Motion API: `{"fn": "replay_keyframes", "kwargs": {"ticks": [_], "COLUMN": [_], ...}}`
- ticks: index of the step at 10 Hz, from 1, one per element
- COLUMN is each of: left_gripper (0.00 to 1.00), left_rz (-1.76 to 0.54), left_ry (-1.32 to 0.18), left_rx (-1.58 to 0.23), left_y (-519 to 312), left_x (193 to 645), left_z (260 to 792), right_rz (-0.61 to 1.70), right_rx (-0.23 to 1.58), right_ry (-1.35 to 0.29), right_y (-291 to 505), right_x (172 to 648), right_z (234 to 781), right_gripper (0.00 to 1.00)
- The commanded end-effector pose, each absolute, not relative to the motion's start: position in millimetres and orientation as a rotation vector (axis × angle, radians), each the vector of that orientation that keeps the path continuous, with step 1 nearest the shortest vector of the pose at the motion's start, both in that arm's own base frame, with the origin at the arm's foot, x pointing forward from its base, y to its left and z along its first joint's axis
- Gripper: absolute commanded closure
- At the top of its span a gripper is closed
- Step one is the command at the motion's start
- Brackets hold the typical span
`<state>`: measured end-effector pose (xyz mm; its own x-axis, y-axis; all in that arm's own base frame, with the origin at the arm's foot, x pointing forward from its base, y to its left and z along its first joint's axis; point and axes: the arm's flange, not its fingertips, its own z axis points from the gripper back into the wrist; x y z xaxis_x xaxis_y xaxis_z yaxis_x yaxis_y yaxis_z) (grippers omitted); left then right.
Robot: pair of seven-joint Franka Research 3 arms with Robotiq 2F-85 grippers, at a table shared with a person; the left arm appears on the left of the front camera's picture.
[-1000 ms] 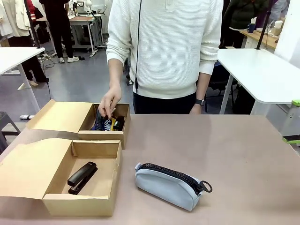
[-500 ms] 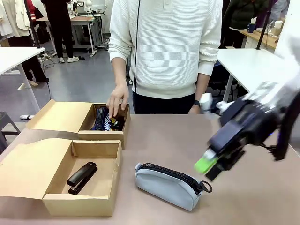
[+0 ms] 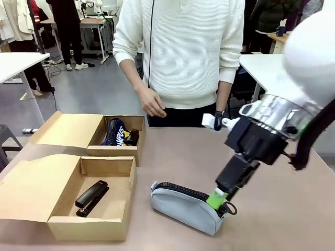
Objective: Place items inside the box.
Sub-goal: Pick up a Pencil pouch or Stapler and place it inside the Mailer Box closest to the robot.
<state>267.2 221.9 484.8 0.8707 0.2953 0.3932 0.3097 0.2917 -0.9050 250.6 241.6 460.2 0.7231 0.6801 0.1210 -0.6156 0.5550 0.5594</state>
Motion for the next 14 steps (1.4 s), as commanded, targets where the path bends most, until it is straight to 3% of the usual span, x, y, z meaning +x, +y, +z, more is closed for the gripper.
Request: {"fn": "replay_keyframes", "kwargs": {"ticks": [1,5,11,14], "left_gripper": [0.00,0.00,0.00,0.00], "left_rz": [-0.022,-0.022,-0.022,-0.022], "left_ry": [-0.566,-0.566,-0.566,-0.566], "left_rx": [-1.289,-1.289,-1.289,-1.289], "left_y": [220,220,220,220], "left_x": [264,264,264,264], "left_z": [485,485,485,485], "right_rz": [0.712,0.665,0.727,0.706], "right_rx": [0.542,0.376,0.220,0.169], "right_ry": [0.034,-0.182,0.019,0.032], "right_y": [259,302,340,342], "right_x": [296,331,331,328], "right_z": [442,401,324,317], "right_gripper": [0.00,0.00,0.00,0.00]}}
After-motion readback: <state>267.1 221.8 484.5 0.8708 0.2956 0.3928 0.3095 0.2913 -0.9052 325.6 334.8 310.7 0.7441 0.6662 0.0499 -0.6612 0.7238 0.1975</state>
